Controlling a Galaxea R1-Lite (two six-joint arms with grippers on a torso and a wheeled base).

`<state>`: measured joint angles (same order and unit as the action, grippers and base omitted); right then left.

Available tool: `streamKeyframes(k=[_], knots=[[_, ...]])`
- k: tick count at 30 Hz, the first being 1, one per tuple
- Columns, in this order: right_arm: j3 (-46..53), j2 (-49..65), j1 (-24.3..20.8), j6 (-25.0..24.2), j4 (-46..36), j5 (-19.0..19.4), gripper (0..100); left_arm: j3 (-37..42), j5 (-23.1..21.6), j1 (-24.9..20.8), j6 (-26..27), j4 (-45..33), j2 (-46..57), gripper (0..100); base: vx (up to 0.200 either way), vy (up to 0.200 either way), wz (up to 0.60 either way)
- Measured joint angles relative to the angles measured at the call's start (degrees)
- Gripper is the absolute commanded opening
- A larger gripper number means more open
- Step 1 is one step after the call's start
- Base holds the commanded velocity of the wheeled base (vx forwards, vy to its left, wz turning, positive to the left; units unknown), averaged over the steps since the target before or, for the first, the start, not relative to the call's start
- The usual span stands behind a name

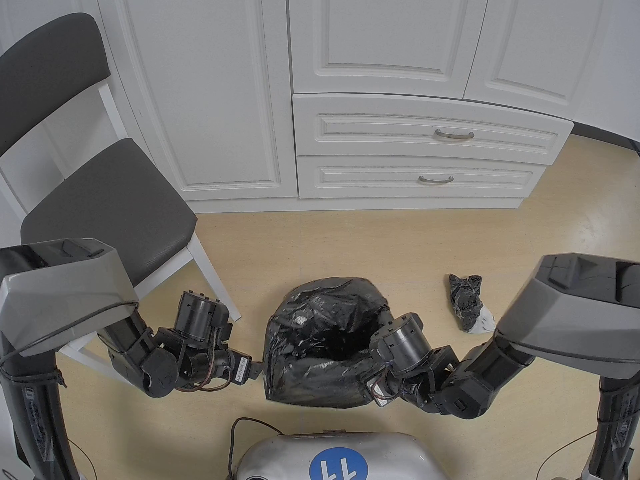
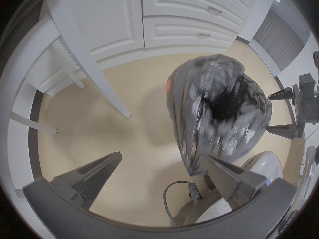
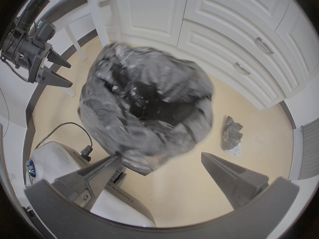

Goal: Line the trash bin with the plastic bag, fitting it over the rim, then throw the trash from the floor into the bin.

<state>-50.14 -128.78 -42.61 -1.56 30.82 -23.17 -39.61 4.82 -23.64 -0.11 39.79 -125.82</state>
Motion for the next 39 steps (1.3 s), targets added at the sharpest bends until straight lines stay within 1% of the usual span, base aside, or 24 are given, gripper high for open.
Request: streamKeyframes(k=[4,9,12,31,39], knots=[[2.0,3.8,-0.4,0.0,0.0,0.0,100,0.9,-0.4,-0.2,0.0,-0.7,3.2,100,0.000,0.000,0.00],[3.4,7.1,-0.6,-0.1,0.0,0.1,100,0.8,-0.6,-0.6,-0.1,-3.4,6.7,100,0.000,0.000,0.00],[3.9,8.8,-0.6,-1.0,0.0,0.1,100,0.6,-0.6,-0.8,-0.1,-3.7,8.2,100,0.000,0.000,0.00],[5.5,13.0,-1.0,-3.6,0.2,0.2,100,1.2,-0.4,-1.4,-0.1,-3.9,12.8,100,0.000,0.000,0.00],[6.6,14.4,-1.8,-5.2,0.2,0.2,100,1.9,-0.3,-2.7,-0.3,-3.8,13.9,100,0.000,0.000,0.00]])
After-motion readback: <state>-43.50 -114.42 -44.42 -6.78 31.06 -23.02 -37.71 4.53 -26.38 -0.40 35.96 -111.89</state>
